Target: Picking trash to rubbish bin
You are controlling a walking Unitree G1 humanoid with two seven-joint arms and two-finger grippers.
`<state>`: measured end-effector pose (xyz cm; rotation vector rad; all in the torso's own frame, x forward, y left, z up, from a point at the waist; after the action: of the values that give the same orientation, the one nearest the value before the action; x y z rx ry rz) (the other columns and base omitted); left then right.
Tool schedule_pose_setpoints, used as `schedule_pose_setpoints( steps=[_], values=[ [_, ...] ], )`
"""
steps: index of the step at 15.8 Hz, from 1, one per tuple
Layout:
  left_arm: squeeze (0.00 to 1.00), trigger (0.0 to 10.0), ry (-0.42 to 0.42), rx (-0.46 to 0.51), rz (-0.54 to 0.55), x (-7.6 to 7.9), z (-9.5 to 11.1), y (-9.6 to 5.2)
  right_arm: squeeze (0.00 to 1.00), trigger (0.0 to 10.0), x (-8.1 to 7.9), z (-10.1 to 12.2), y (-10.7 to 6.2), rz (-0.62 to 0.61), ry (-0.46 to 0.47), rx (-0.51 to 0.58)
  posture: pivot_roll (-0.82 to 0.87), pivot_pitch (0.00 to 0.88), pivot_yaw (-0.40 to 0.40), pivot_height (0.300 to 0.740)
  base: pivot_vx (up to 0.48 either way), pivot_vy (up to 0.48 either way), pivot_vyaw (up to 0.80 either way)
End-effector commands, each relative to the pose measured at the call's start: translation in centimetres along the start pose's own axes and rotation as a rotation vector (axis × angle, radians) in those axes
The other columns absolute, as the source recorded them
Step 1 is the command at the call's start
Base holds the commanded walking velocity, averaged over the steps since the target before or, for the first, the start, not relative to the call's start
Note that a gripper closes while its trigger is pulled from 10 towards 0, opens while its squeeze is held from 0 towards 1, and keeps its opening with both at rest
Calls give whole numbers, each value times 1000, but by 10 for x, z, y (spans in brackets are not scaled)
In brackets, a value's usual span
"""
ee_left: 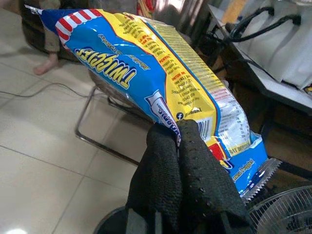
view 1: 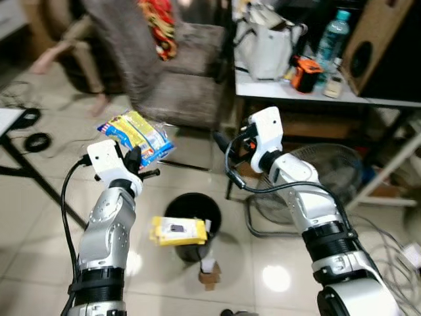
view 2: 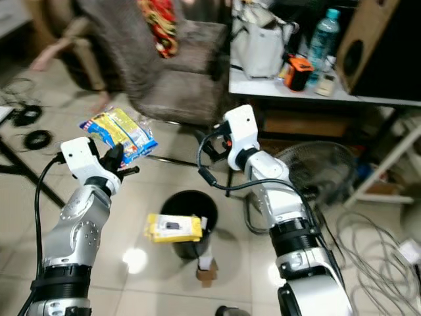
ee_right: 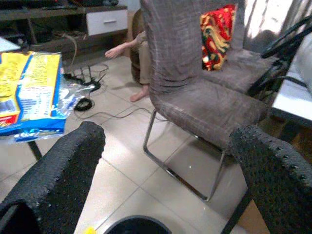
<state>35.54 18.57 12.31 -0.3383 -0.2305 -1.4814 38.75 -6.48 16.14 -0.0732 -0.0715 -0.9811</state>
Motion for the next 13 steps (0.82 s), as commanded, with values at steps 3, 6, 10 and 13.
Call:
schedule_pose_setpoints(
  steps=[3,6,10,13],
  values=[
    [0,10000,49,8,15,-4,-1,-2,0,10000,-8,-4,-3,18,40,5,-89,46,-10,740,0,0,0],
    [0,10000,100,0,32,-11,-6,-9,0,10000,-20,-11,0,16,85,9,-53,60,-1,740,0,0,0],
    [0,10000,123,11,56,-20,-1,-13,0,10000,-20,-3,6,-28,136,79,-3,48,10,740,0,0,0],
    [0,10000,163,3,42,-22,4,-13,0,10000,-21,3,12,-54,167,115,14,44,42,740,0,0,0]
  ],
)
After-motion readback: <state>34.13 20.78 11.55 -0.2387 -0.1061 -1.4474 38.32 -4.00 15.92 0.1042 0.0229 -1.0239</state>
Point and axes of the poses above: a point about 5 cm out from each wrist's last joint towards the gripper, its own y axis pointing out of the wrist towards the gripper, its own z axis along the axis of the wrist's last joint, x = y × z, the point moved 4 cm from there along y, pointing out of the wrist towards the gripper, and after that the axes turned 3 degrees about -y, right-handed, at the moved point
